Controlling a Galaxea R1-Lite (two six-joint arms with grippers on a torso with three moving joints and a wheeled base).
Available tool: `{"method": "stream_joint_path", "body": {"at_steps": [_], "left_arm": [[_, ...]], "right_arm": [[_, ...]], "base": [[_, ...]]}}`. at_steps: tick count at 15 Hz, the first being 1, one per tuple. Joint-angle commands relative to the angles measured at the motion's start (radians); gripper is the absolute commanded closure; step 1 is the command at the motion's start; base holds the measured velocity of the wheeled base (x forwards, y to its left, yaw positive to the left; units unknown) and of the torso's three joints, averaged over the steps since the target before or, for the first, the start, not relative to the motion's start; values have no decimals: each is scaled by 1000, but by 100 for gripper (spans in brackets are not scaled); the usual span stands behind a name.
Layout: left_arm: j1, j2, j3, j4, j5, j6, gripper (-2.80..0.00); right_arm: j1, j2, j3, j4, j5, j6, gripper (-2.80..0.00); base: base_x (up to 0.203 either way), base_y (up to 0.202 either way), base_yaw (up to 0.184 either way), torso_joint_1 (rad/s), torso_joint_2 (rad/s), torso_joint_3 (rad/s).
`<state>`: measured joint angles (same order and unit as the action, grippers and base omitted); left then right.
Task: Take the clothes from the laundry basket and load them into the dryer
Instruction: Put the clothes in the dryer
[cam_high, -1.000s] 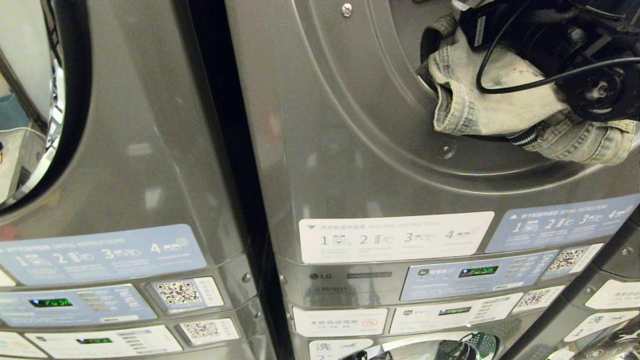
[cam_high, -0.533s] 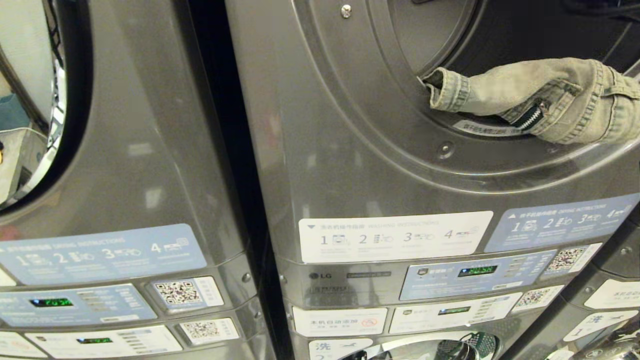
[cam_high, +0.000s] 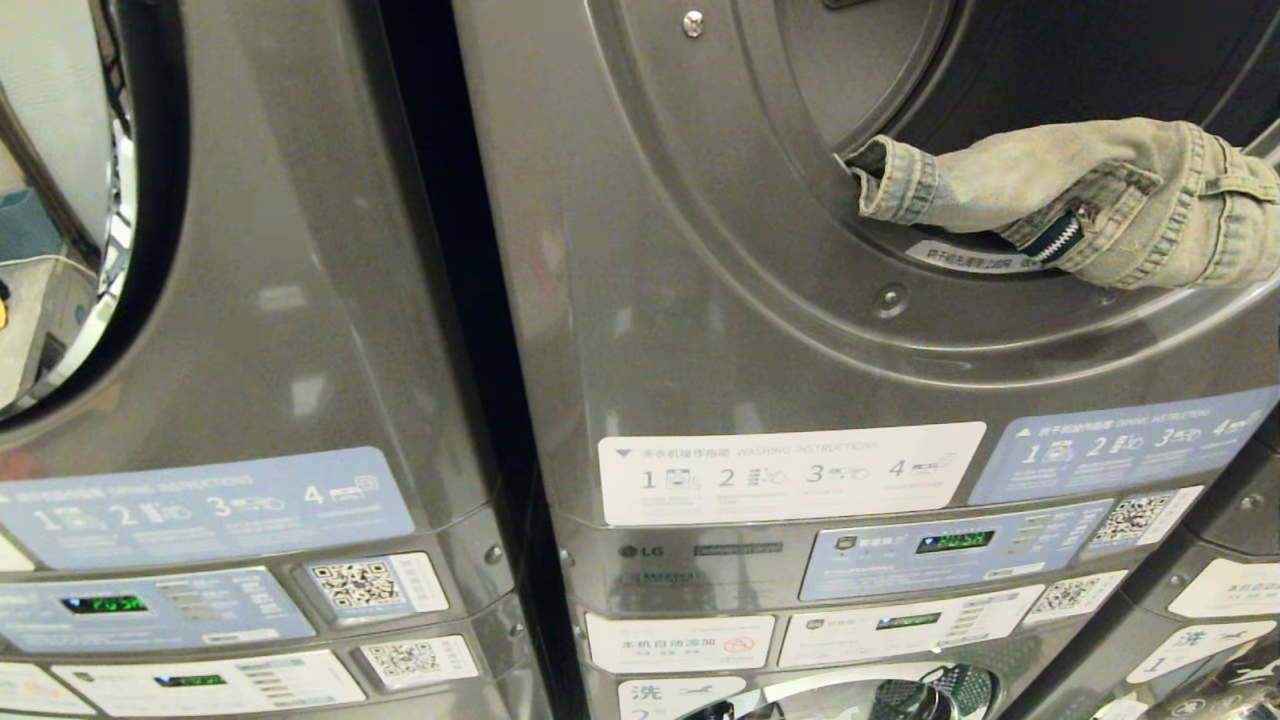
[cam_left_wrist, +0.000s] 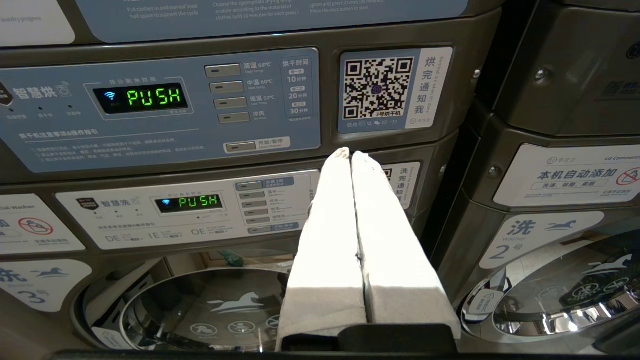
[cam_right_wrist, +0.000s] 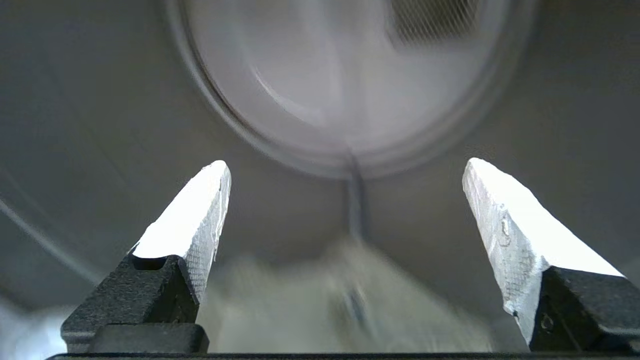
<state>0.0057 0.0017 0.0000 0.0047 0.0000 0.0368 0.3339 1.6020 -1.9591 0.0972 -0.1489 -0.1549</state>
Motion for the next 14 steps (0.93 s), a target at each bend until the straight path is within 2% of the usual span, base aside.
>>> {"method": "stream_joint_path", "body": {"at_steps": [1, 4, 8, 10, 12, 14], "left_arm": [[0, 0, 2, 0, 0, 2, 0], [0, 0, 2, 0, 2, -2, 0], [0, 0, 2, 0, 0, 2, 0], [0, 0, 2, 0, 0, 3, 0], [0, 0, 2, 0, -2, 5, 0], [0, 0, 0, 0, -2, 5, 0]], "right_arm": [[25, -104, 0, 139, -20, 3, -280], [35, -195, 2, 265, -45, 20, -280], [45, -342, 62, 528, -45, 79, -280], [44, -390, 155, 562, -49, 157, -280], [38, -424, 250, 566, -73, 185, -280], [35, -425, 303, 564, -151, 203, -280]], "base": [[0, 0, 0, 0, 0, 0], [0, 0, 0, 0, 0, 0], [0, 0, 0, 0, 0, 0], [0, 0, 0, 0, 0, 0], [0, 0, 0, 0, 0, 0], [0, 0, 0, 0, 0, 0]]}}
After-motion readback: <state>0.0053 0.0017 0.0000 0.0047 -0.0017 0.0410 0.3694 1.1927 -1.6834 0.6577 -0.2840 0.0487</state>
